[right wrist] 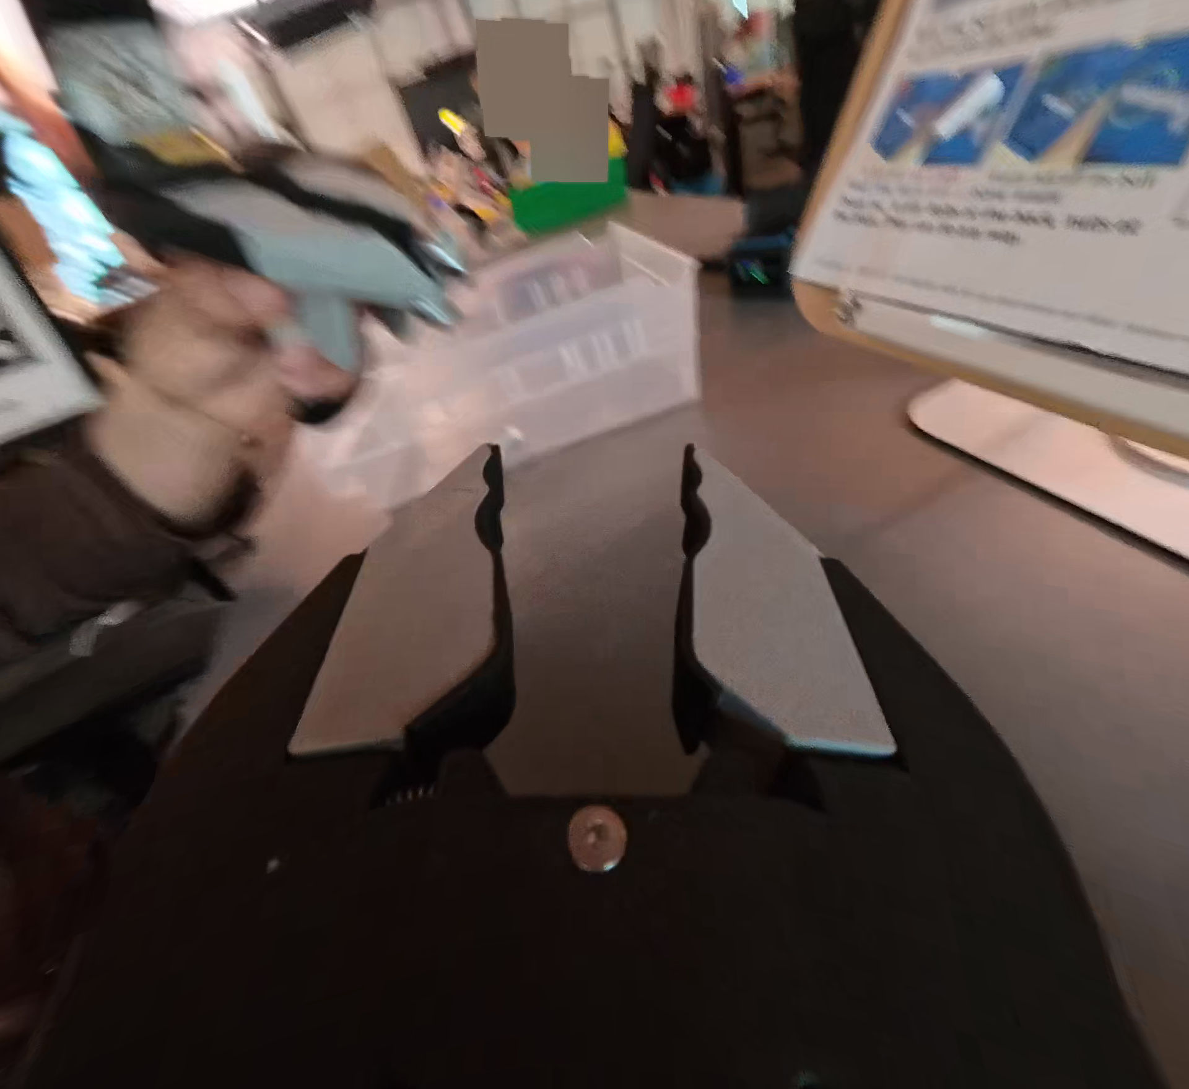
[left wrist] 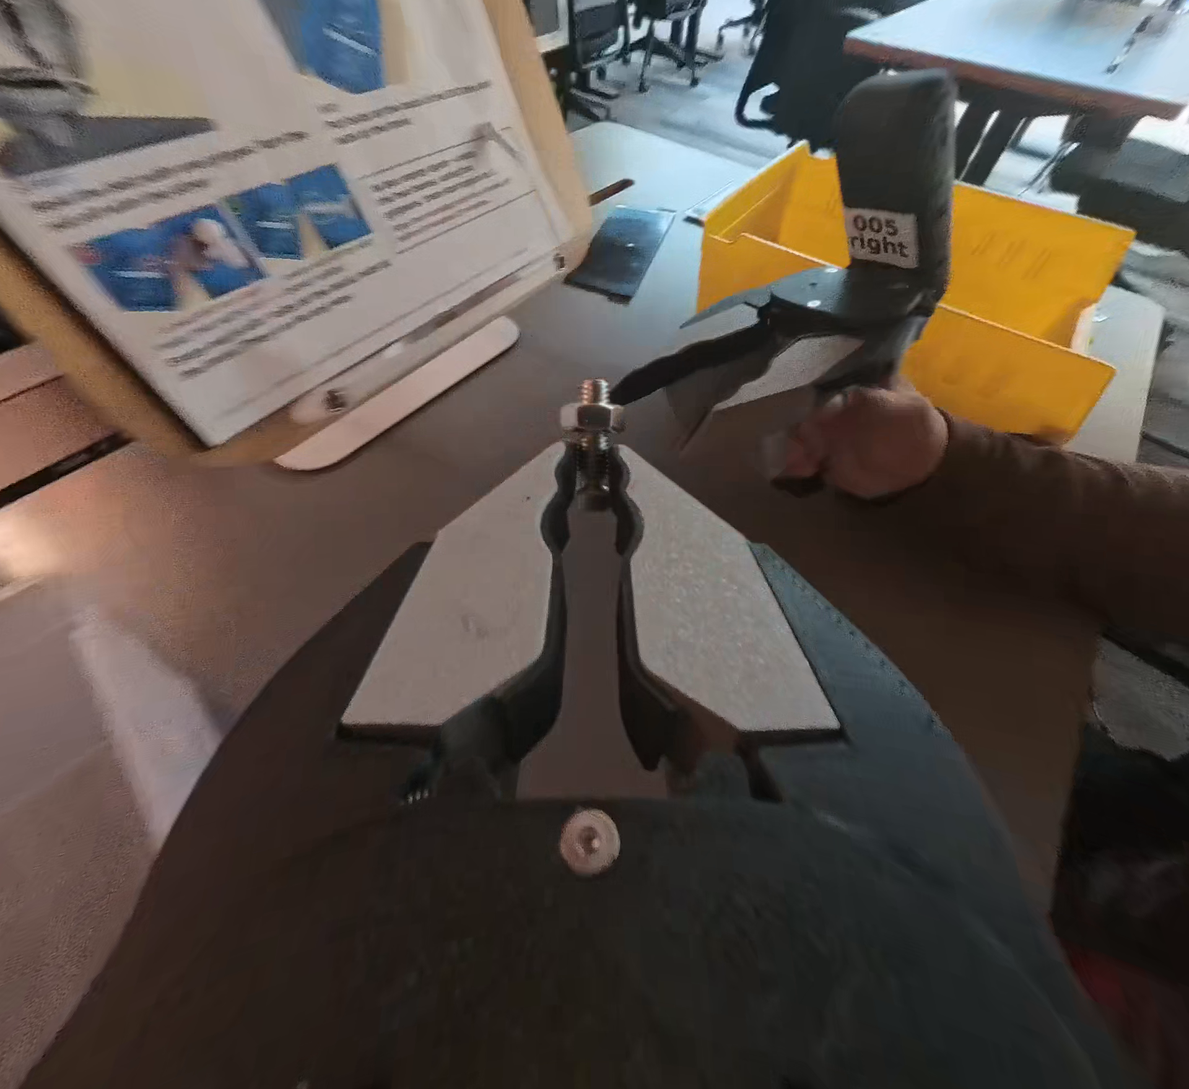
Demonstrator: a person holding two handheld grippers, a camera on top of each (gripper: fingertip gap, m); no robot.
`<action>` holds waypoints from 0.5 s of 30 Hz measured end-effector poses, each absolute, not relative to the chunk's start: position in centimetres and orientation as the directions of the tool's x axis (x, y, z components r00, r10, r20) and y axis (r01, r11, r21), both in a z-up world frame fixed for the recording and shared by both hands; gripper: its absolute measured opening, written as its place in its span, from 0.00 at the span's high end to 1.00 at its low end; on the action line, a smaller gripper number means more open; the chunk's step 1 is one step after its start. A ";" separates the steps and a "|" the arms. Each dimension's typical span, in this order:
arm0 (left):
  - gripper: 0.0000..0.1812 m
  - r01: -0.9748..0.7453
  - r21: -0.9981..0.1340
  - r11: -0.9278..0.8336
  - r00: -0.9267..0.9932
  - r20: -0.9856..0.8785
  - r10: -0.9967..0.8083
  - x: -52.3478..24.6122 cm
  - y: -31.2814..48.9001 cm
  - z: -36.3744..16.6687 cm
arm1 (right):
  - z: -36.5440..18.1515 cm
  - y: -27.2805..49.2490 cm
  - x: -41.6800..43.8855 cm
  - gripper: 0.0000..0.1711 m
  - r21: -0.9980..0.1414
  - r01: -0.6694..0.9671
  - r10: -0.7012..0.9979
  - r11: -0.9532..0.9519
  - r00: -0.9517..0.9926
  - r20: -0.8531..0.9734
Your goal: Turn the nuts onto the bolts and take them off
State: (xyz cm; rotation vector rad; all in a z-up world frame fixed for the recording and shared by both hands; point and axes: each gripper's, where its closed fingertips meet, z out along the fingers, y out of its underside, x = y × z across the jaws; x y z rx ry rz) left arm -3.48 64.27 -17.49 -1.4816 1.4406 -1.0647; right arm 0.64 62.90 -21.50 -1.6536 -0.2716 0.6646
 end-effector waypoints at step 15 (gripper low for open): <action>0.96 -0.228 -0.968 -0.110 -0.093 0.134 -0.987 2.6 64.3 -24.1 | -22.7 64.0 2.9 0.85 -0.913 -0.317 0.490 -0.258 0.772 -0.406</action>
